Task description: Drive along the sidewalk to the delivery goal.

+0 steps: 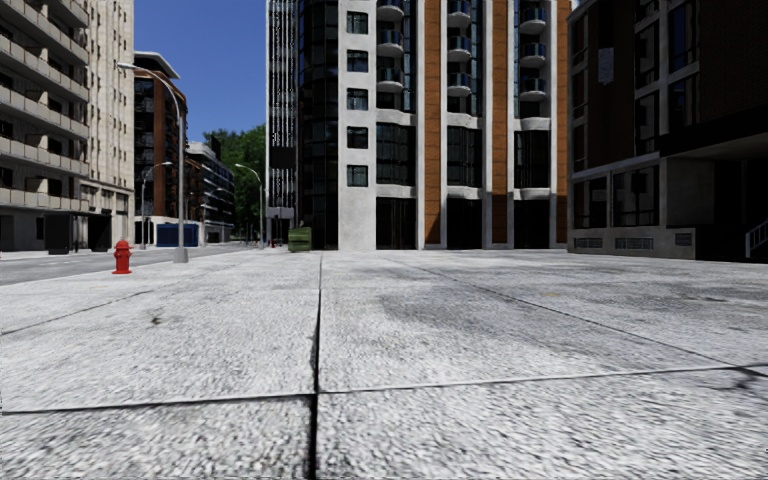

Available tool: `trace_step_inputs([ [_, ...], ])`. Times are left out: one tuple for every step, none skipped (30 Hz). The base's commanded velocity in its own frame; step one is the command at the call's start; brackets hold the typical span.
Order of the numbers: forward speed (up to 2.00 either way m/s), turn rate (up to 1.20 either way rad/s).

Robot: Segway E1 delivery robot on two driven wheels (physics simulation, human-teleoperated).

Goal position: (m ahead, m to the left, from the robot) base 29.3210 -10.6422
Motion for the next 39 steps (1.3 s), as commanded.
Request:
trace_step_inputs([
  [2.0, -0.15],
  [2.0, -0.15],
  [2.0, -0.15],
  [2.0, -0.15],
  [2.0, -0.16],
  [2.0, -0.16],
  [2.0, -0.16],
  [2.0, -0.16],
  [2.0, -0.16],
  [2.0, -0.16],
  [2.0, -0.16],
  [2.0, -0.16],
  [2.0, -0.16],
  [2.0, -0.16],
  [2.0, -0.17],
  [2.0, -0.19],
  [2.0, -0.2],
  [2.0, -0.21],
  [2.0, -0.22],
  [2.0, -0.22],
  [2.0, -0.23],
  [2.0, -0.23],
  [2.0, -0.26],
  [2.0, -0.28],
  [2.0, -0.32],
  [2.0, -0.35],
  [2.0, -0.35],
  [2.0, -0.35],
  [2.0, -0.35],
  [2.0, -0.35],
  [2.0, -0.35],
  [2.0, -0.35],
  [2.0, -0.35],
  [2.0, -0.35],
  [2.0, -0.28],
  [2.0, -0.04],
  [2.0, 0.0],
  [2.0, 0.0],
  [2.0, 0.0],
])
